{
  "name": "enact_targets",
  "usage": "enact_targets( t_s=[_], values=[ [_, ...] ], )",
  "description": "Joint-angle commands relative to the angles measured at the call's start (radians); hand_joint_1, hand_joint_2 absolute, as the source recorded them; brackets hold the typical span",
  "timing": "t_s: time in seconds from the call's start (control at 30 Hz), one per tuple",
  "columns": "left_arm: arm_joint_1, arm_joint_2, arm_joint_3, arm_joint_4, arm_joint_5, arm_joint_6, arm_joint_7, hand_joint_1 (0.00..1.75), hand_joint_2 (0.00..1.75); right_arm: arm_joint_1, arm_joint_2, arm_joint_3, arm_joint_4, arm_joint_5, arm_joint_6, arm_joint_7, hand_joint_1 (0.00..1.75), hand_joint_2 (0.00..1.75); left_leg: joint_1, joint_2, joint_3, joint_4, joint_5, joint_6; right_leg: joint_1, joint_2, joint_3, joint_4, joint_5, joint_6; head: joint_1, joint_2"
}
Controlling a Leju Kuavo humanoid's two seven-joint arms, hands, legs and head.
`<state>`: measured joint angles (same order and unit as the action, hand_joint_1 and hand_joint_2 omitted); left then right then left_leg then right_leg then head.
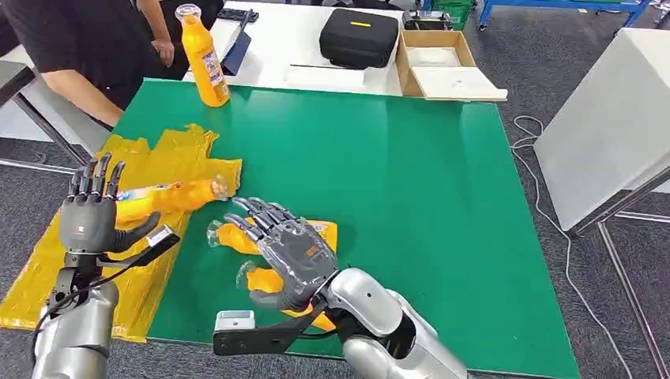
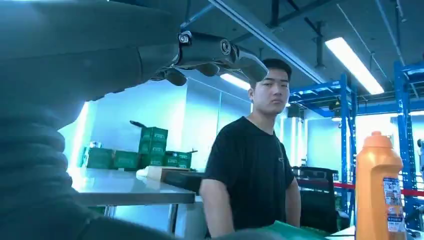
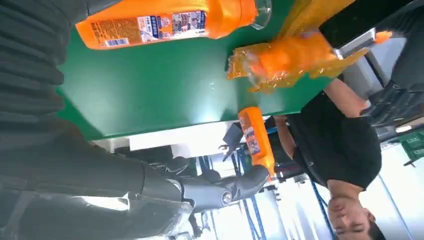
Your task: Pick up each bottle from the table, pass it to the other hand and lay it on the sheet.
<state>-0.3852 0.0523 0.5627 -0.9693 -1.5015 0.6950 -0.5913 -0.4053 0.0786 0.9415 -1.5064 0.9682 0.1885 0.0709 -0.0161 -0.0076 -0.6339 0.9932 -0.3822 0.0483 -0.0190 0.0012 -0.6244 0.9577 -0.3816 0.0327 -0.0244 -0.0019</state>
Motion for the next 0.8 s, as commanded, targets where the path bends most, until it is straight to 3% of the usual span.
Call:
enact_targets(
  t_s=[0.03, 0.17, 0.53, 0.67, 0.7, 0.73, 0.77, 0.8],
  values=[
    [-0.032, -0.001, 0.02, 0.059, 0.016, 0.003, -0.014, 0.0, 0.0, -0.049, 0.006, -0.003, 0.032, -0.001, 0.015, -0.008, 0.0, 1.75, 0.001, -0.002, 0.003, 0.0, -0.001, -0.003, 0.001, -0.002, 0.004, 0.0, -0.002, -0.002, 0.0, 0.0],
    [-0.024, -0.008, 0.098, 0.041, 0.032, 0.003, -0.067, 0.0, 0.0, -0.068, 0.022, -0.003, 0.054, -0.004, 0.025, -0.022, 0.0, 1.75, 0.001, 0.001, 0.004, 0.0, -0.002, -0.004, 0.001, 0.001, 0.004, 0.0, -0.002, -0.002, 0.0, 0.0],
    [-0.024, -0.008, 0.098, 0.041, 0.032, 0.003, -0.067, 0.0, 0.0, -0.068, 0.022, -0.003, 0.054, -0.004, 0.025, -0.022, 0.0, 1.75, 0.001, -0.001, 0.002, 0.0, -0.001, -0.002, 0.0, 0.0, 0.003, 0.0, -0.001, -0.001, 0.0, 0.0],
    [-0.042, -0.016, 0.138, 0.055, 0.247, 0.003, -0.107, 0.0, 0.0, -0.082, 0.031, -0.003, 0.066, -0.015, 0.036, -0.021, 0.0, 1.75, 0.001, -0.001, 0.004, 0.0, -0.002, -0.004, 0.001, -0.001, 0.005, 0.0, -0.002, -0.002, 0.0, 0.0],
    [-0.046, -0.001, 0.13, 0.069, 0.337, 0.003, -0.107, 0.0, 0.0, -0.088, 0.033, 0.001, 0.069, -0.017, 0.039, -0.019, 0.0, 0.0, 0.001, -0.001, 0.003, 0.0, -0.001, -0.003, 0.0, 0.0, 0.003, 0.0, -0.001, -0.002, 0.0, 0.0],
    [-0.052, 0.019, 0.09, 0.084, 0.518, 0.003, -0.107, 0.0, 0.0, -0.09, 0.034, 0.0, 0.07, -0.019, 0.044, -0.014, 0.0, 0.0, 0.001, -0.001, 0.004, 0.001, -0.002, -0.004, 0.001, -0.001, 0.005, 0.001, -0.002, -0.003, 0.0, 0.0],
    [-0.039, 0.068, 0.002, 0.088, 0.796, 0.003, -0.107, 0.0, 0.0, -0.094, 0.03, 0.006, 0.065, -0.019, 0.055, -0.009, 0.0, 1.75, 0.001, -0.001, 0.003, 0.0, -0.001, -0.004, 0.001, 0.0, 0.004, 0.0, -0.001, -0.002, 0.0, 0.0],
    [-0.027, 0.102, -0.046, 0.079, 0.935, 0.003, -0.107, 0.0, 0.0, -0.098, 0.027, 0.01, 0.062, -0.009, 0.059, 0.001, 0.0, 1.75, 0.002, -0.001, 0.005, 0.001, -0.002, -0.005, 0.001, -0.001, 0.006, 0.001, -0.003, -0.003, 0.0, 0.0]
  ],
)
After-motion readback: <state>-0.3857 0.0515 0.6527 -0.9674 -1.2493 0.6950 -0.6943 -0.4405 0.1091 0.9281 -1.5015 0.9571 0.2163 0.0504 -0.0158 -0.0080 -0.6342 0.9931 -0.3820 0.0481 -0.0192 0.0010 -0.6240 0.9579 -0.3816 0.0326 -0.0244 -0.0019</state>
